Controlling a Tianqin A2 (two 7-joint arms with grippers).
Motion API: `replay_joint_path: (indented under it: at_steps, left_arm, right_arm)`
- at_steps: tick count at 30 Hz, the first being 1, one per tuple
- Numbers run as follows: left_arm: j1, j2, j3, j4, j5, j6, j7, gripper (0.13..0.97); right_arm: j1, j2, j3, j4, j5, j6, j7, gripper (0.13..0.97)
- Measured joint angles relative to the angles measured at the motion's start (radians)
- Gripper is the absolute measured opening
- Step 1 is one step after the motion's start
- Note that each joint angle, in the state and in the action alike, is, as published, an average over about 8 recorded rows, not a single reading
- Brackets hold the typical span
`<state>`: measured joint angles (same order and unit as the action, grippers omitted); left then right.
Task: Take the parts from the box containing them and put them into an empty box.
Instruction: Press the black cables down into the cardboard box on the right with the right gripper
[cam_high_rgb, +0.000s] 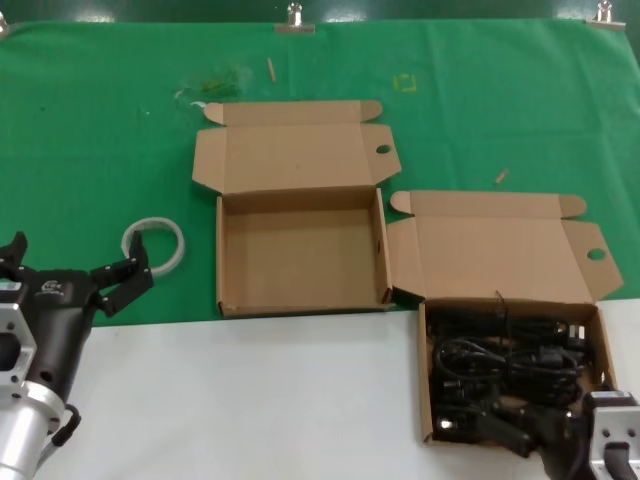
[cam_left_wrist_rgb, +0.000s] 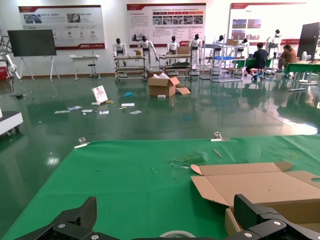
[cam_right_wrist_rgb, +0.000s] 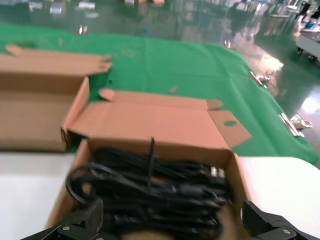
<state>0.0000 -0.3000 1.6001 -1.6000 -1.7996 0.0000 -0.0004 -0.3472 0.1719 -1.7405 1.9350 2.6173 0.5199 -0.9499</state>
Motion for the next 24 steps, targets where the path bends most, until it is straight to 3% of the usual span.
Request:
replay_joint_path:
  at_steps: [8, 24]
  left_arm:
    - [0.000, 0.000, 0.000, 0.000, 0.000, 0.000, 0.000, 0.965]
    - [0.000, 0.000, 0.000, 0.000, 0.000, 0.000, 0.000, 0.965]
  right_arm:
    - [-0.036, 0.000, 0.060, 0.067, 0.113, 0.088, -0.248, 0.966]
    - [0.062, 0.000, 0.102, 0.054, 0.135, 0.182, -0.538, 0.966]
